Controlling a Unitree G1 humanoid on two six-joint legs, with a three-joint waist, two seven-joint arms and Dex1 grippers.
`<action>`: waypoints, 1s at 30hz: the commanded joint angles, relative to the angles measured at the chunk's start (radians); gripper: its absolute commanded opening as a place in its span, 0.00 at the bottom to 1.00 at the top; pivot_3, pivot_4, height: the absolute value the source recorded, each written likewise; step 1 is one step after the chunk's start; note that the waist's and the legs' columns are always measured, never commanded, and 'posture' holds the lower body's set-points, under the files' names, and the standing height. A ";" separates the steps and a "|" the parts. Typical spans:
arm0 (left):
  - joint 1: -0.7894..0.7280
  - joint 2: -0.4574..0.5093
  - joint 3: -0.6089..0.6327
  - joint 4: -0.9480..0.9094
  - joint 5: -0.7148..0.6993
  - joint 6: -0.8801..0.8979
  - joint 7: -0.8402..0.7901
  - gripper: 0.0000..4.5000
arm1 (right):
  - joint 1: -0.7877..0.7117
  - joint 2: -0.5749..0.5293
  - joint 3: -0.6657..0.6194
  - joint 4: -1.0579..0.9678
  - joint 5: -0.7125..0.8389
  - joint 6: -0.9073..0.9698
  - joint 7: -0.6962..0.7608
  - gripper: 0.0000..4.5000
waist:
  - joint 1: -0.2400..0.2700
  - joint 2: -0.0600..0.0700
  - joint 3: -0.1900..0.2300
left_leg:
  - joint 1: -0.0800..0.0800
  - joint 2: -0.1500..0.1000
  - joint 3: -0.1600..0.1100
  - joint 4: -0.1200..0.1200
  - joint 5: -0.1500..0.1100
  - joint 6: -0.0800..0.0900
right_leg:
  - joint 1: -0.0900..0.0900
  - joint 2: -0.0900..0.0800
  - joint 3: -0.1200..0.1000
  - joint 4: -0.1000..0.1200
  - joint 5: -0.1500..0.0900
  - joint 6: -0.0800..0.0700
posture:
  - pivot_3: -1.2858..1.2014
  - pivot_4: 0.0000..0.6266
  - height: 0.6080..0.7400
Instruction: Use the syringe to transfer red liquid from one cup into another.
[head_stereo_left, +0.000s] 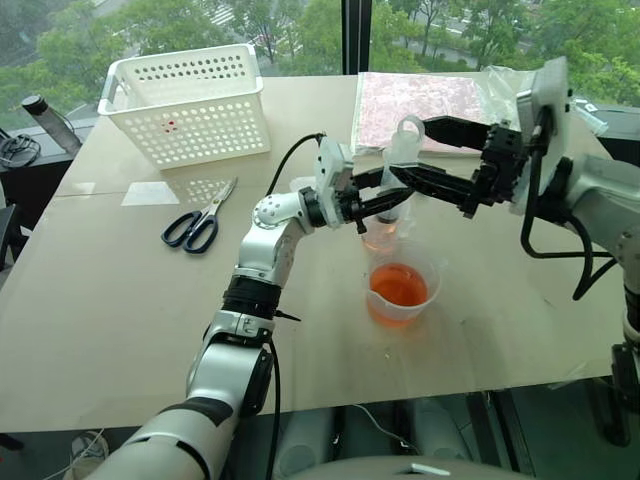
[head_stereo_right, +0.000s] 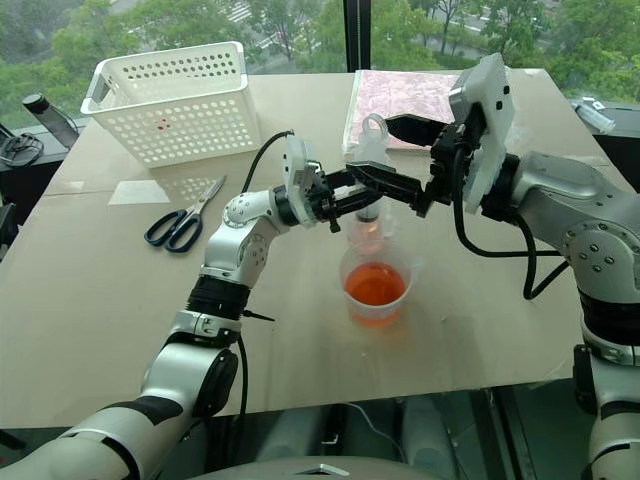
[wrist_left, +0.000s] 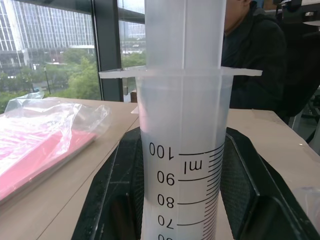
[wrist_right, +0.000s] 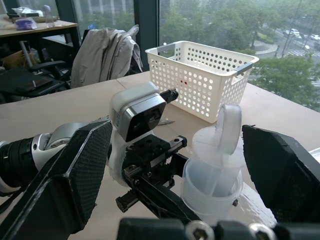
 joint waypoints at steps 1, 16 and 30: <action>0.006 0.004 -0.006 -0.050 -0.009 -0.018 -0.011 0.32 | -0.030 0.009 0.003 -0.001 -0.021 0.002 0.054 0.81 | 0.000 0.000 0.000 | 0.000 0.000 0.000 0.000 0.000 0.000 | 0.000 0.000 0.000 0.000 0.000 0.000 | 0.52 0.24 1.00; 0.015 0.009 -0.003 -0.017 -0.007 -0.038 -0.035 0.32 | -0.067 0.036 0.005 0.080 -0.125 -0.006 0.180 0.01 | -0.001 0.000 0.000 | 0.000 0.000 0.001 0.000 0.000 0.000 | -0.001 0.000 0.001 0.001 0.000 0.000 | 0.52 0.24 1.00; -0.050 -0.017 0.043 -0.008 -0.048 0.017 0.007 0.32 | 0.027 0.136 0.110 0.102 -0.255 0.001 0.216 0.01 | 0.000 0.000 0.000 | -0.001 -0.001 0.001 0.000 0.000 0.000 | -0.003 0.000 0.001 0.002 0.000 0.000 | 0.52 0.24 1.00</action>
